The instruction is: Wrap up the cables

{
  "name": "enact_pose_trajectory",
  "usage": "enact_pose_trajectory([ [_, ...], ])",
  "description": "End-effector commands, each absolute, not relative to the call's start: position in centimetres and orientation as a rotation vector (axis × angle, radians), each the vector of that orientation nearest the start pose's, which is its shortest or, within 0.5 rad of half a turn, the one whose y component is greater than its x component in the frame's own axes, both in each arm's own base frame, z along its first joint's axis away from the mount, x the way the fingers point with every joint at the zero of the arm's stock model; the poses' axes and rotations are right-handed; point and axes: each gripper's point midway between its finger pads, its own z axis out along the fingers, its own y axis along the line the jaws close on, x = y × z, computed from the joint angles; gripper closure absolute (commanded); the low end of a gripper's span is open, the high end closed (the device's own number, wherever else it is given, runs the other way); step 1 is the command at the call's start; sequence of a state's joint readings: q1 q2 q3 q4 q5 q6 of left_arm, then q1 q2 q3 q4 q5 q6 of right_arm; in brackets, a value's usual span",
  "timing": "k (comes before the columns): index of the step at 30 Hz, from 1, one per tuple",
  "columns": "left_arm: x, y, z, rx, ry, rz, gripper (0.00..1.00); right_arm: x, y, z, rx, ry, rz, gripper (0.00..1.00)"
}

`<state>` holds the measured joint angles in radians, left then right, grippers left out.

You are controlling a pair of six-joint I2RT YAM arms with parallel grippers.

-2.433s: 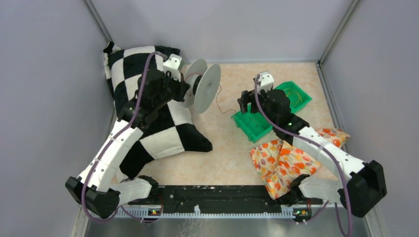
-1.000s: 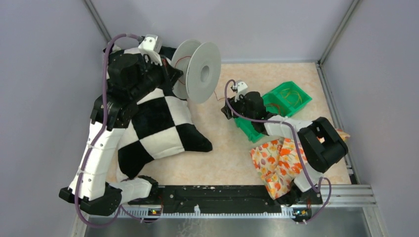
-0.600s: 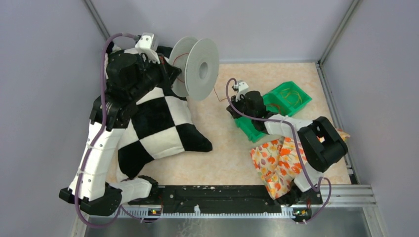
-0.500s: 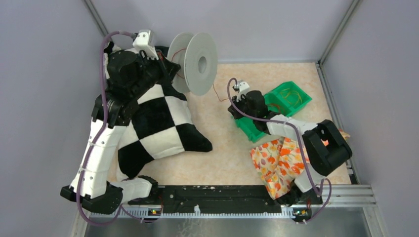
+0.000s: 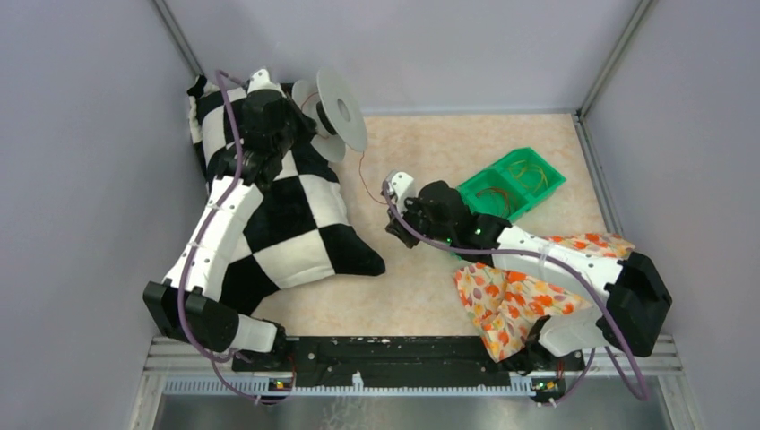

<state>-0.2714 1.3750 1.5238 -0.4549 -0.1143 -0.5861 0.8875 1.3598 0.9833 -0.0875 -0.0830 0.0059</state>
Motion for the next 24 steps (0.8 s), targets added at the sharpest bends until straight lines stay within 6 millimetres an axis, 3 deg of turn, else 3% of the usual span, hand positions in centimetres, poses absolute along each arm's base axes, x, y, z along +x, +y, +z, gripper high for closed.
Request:
enact_pose_trajectory([
  [1, 44.1, -10.7, 40.0, -0.505, 1.646, -0.552, 1.0, 21.0, 34.7, 23.0, -1.104, 1.756, 0.685, 1.0],
  [6, 46.0, -9.3, 37.6, -0.587, 1.654, -0.521, 1.0, 17.1, 35.9, 25.4, -1.205, 1.657, 0.795, 1.0],
  [15, 47.2, -7.2, 35.9, -0.625, 1.658, -0.49, 1.0, 14.5, 35.3, 29.3, -1.249, 1.583, 0.899, 1.0],
  [18, 47.5, -8.3, 35.6, -0.503, 1.674, -0.497, 1.0, 14.3, 35.2, 31.3, -1.237, 1.53, 0.911, 1.0],
  [24, 47.1, -13.5, 33.6, -0.202, 1.838, -0.675, 1.0, 16.3, 36.5, 35.7, -1.169, 1.458, 0.863, 1.0],
])
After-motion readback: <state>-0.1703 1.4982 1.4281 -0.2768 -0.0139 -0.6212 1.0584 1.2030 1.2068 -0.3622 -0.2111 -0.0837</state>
